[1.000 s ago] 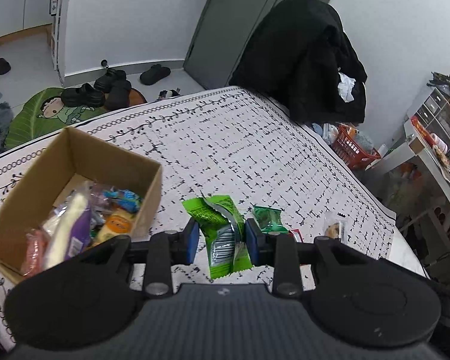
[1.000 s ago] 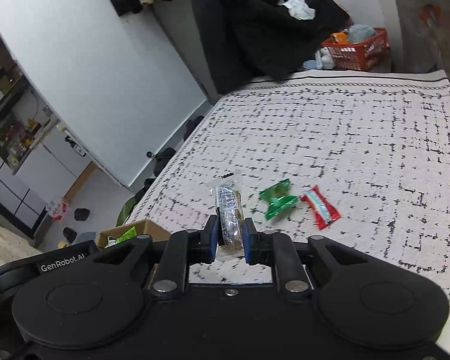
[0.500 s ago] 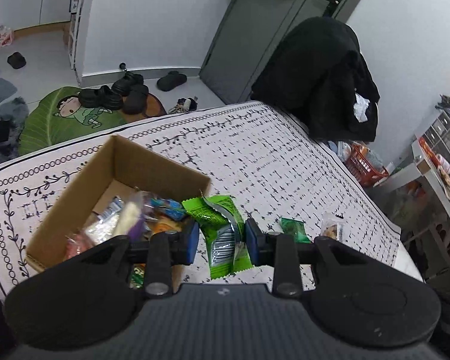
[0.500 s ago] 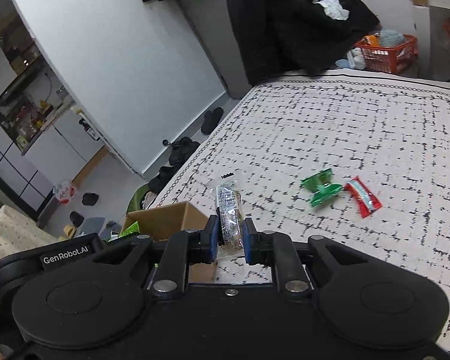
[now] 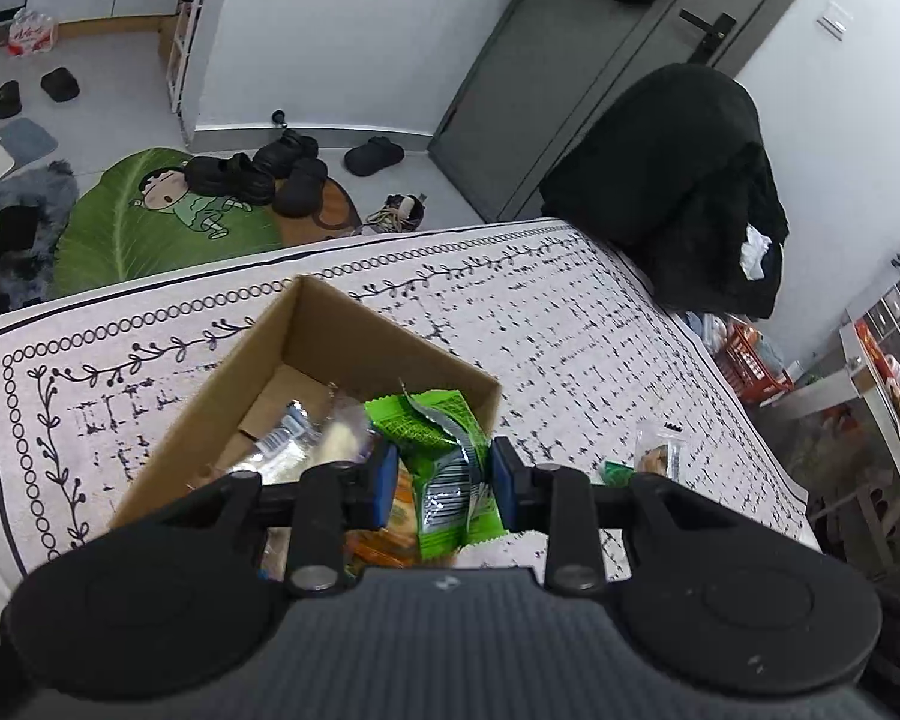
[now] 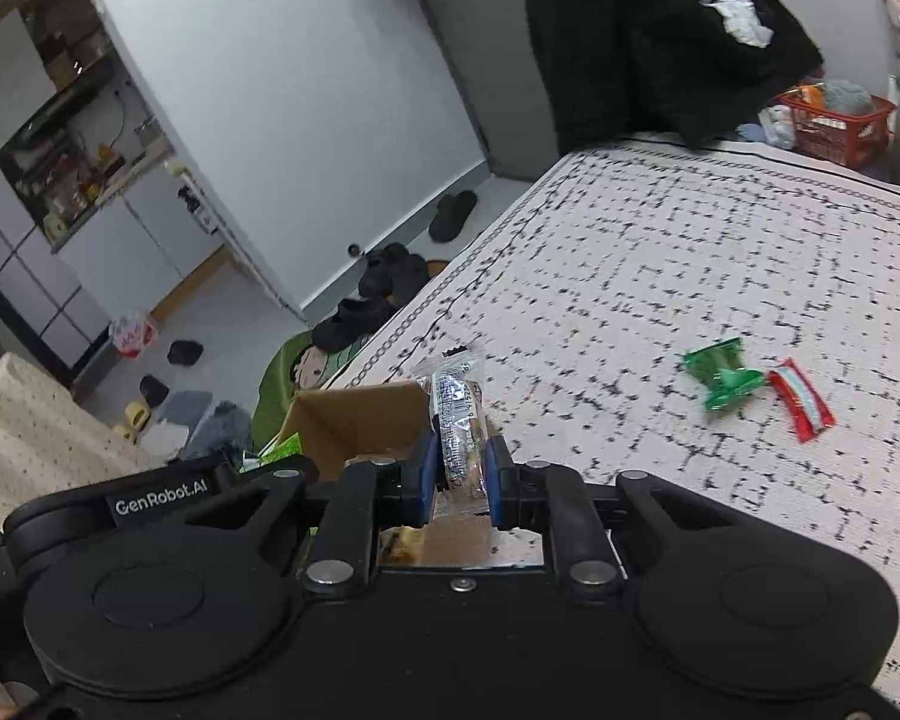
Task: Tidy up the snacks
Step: 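Lift both snacks and carry them over the cardboard box, then open both grippers to drop the snacks into the box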
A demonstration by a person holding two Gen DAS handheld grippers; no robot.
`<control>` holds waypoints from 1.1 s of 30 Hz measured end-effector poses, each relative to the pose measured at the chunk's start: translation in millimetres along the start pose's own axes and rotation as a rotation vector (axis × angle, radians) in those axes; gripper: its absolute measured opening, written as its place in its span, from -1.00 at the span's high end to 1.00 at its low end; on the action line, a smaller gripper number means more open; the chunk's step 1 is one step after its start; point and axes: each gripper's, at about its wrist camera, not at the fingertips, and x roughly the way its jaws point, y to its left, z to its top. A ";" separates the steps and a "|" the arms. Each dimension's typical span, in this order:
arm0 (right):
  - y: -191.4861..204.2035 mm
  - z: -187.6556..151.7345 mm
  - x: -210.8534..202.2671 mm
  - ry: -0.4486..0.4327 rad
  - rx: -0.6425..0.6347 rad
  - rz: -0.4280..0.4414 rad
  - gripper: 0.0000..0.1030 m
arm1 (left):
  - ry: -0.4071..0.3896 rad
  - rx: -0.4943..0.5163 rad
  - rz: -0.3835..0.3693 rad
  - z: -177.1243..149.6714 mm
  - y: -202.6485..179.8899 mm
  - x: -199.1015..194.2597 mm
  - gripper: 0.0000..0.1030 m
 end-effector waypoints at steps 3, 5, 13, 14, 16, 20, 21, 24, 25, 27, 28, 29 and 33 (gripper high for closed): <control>15.0 1.4 10.1 0.022 -0.043 0.002 0.67 | 0.004 -0.031 0.004 4.9 12.6 3.8 0.39; 24.0 2.5 16.8 0.031 -0.069 0.000 0.67 | 0.010 -0.060 0.001 6.7 22.0 7.0 0.39; 46.4 3.6 40.8 0.056 -0.101 -0.011 0.67 | 0.041 -0.138 -0.011 8.3 49.1 22.1 0.38; 48.0 4.2 43.6 0.058 -0.103 -0.012 0.67 | 0.049 -0.152 -0.015 8.0 52.8 24.8 0.38; 53.5 5.2 47.8 0.060 -0.105 -0.011 0.67 | 0.062 -0.178 -0.022 7.5 58.1 28.7 0.38; 64.6 6.7 56.1 0.064 -0.113 -0.002 0.67 | 0.057 -0.198 -0.010 9.9 66.7 31.3 0.35; 68.0 7.0 58.7 0.066 -0.117 0.001 0.67 | 0.057 -0.204 -0.012 10.9 68.5 31.8 0.32; 76.0 8.8 65.5 0.073 -0.115 0.012 0.67 | 0.064 -0.228 -0.004 12.7 75.5 33.2 0.26; 77.2 9.7 67.3 0.078 -0.100 0.025 0.66 | 0.066 -0.234 -0.002 12.9 77.3 33.9 0.24; 78.5 12.0 70.8 0.096 -0.062 0.068 0.63 | 0.071 -0.250 0.007 13.5 81.6 34.8 0.17; 79.6 13.0 72.0 0.099 -0.053 0.074 0.55 | 0.072 -0.255 0.010 13.8 83.5 35.0 0.14; 80.7 13.3 72.4 0.100 -0.052 0.072 0.51 | 0.072 -0.262 0.015 14.1 85.0 35.0 0.08; 80.0 12.8 70.1 0.098 -0.055 0.058 0.28 | 0.068 -0.265 0.016 14.8 85.7 34.2 -0.05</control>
